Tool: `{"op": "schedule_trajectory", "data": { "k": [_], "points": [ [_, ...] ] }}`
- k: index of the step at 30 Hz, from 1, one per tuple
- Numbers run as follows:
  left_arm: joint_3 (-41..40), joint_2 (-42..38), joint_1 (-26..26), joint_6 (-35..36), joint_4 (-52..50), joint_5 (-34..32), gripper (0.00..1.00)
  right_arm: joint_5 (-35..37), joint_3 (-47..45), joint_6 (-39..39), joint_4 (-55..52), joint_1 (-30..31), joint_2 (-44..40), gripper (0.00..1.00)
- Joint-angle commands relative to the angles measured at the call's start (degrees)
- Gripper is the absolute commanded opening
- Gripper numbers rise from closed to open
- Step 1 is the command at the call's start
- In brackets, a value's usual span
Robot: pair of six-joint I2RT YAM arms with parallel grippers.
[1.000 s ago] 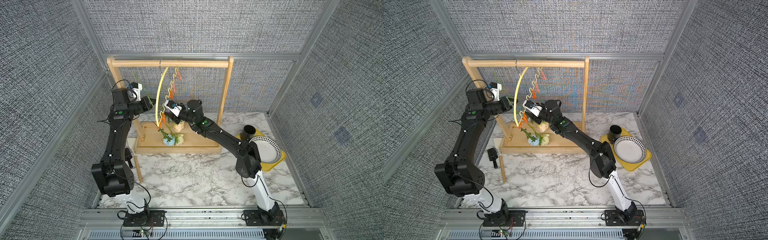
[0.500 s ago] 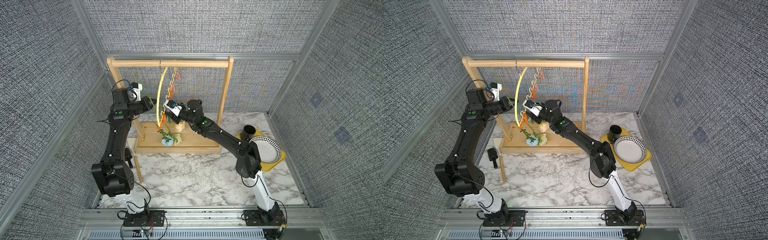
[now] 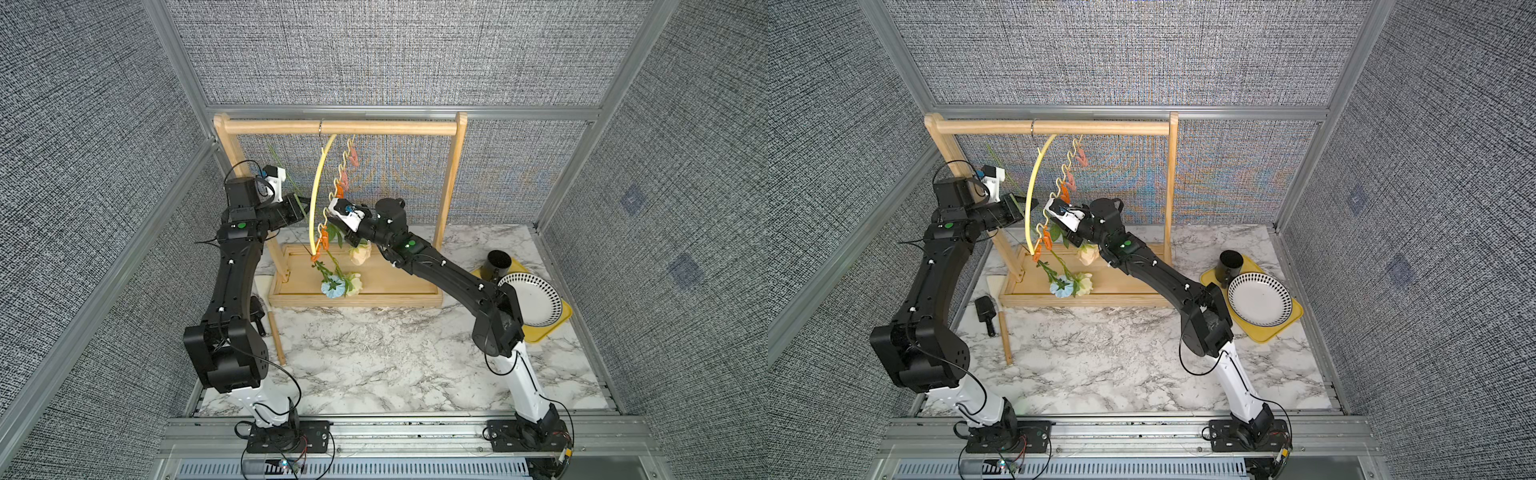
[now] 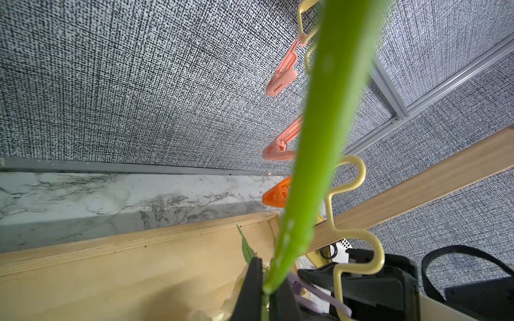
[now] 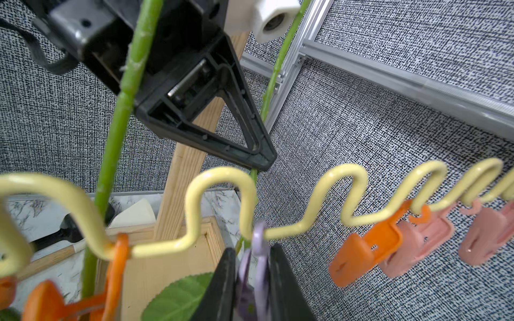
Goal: Dry the flowers on a clothes hanger
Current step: Open the clamp at the hanger, then clamp the flower onto the hanger.
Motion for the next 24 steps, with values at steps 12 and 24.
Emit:
{"op": "schedule_trajectory", "data": {
  "k": [12,24],
  "points": [
    [0.35,3.78,-1.57,-4.55,5.16,5.61,0.02,-3.84,0.05,3.64,2.91,-0.83,-0.51,0.22],
    [1.02,5.05,-1.56,-5.90,3.05,11.05,0.02,-4.19,0.14,4.27,2.92,-1.65,-0.24,0.15]
  ]
}}
